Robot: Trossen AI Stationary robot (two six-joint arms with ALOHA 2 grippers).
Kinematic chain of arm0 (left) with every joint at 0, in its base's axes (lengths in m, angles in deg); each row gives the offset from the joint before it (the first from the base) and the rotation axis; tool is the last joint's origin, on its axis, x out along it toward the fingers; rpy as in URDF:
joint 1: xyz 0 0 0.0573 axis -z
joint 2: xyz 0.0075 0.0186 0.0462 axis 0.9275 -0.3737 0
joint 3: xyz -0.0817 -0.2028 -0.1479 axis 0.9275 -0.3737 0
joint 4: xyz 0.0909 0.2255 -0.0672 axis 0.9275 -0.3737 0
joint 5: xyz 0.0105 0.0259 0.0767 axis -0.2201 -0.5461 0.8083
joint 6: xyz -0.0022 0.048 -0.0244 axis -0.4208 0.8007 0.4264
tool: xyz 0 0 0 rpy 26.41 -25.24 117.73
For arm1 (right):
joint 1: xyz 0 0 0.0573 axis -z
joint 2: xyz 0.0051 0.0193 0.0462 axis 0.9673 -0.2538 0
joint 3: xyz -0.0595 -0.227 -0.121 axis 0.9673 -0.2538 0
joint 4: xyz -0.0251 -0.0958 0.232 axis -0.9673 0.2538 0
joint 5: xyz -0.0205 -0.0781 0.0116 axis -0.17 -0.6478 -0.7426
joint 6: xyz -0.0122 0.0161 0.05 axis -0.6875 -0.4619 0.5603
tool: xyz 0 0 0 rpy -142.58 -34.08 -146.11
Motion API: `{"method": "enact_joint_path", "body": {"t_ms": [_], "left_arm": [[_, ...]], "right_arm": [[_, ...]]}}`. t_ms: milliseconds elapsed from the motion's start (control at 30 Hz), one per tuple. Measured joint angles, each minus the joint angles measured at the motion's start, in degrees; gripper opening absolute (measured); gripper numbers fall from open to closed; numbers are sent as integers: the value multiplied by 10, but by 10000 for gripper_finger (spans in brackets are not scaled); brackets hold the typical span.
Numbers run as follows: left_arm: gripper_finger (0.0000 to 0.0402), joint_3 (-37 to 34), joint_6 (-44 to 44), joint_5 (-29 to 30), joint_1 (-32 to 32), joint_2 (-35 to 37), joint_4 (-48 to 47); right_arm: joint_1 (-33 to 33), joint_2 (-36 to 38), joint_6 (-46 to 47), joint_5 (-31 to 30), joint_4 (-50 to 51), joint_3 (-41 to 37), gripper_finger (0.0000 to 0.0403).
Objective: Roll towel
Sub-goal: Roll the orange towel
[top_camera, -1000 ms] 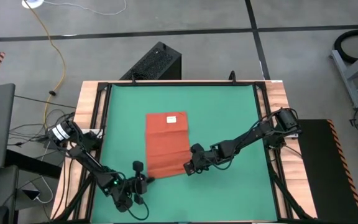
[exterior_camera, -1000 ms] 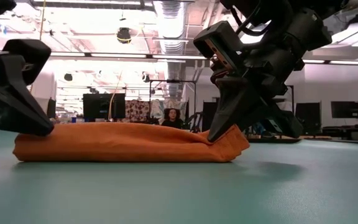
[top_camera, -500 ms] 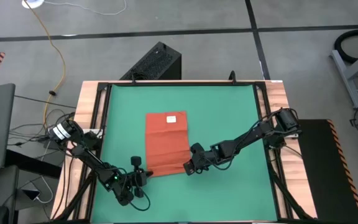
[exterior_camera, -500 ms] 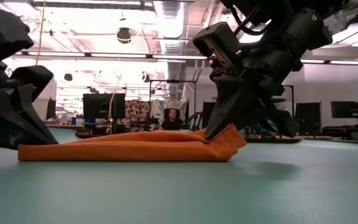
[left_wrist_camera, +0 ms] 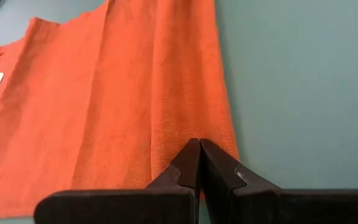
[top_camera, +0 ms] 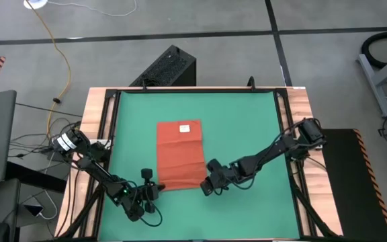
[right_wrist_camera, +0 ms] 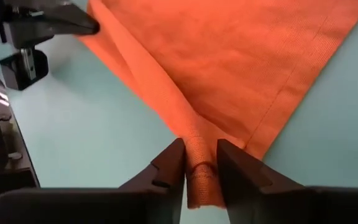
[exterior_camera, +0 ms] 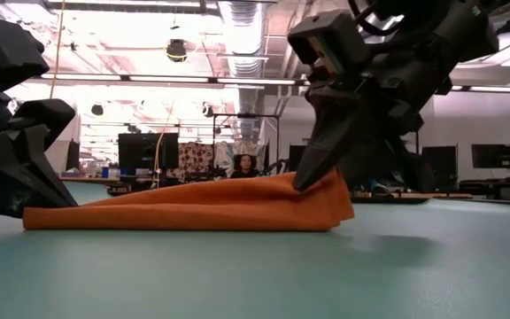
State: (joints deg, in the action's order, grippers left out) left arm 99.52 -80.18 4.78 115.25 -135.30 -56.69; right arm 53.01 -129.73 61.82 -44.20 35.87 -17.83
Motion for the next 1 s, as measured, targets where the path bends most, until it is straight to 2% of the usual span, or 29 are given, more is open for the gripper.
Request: {"method": "enact_joint_path", "body": {"t_ms": [200, 400, 533, 633, 733, 867, 1000], "left_arm": [[0, 0, -2, -3, 0, 0, 0], [0, 0, -2, -4, 0, 0, 0], [0, 0, -1, -5, 0, 0, 0], [0, 0, -2, -5, 0, 0, 0], [0, 0, -1, -6, 0, 0, -1], [0, 0, -2, -6, 0, 0, -1], [0, 0, -5, -6, 0, 0, -1]], "right_arm": [[-2, 8, -16, -38, 9, 0, 144], [-8, 36, -17, -56, 72, 0, 150], [-32, 73, -58, -144, 106, 0, 145], [-63, 86, -158, -212, 55, 0, 138], [-87, 67, -263, -256, -6, 0, 126], [-91, 20, -342, -267, -75, 0, 110], [-85, -34, -370, -266, -115, 0, 100]]}}
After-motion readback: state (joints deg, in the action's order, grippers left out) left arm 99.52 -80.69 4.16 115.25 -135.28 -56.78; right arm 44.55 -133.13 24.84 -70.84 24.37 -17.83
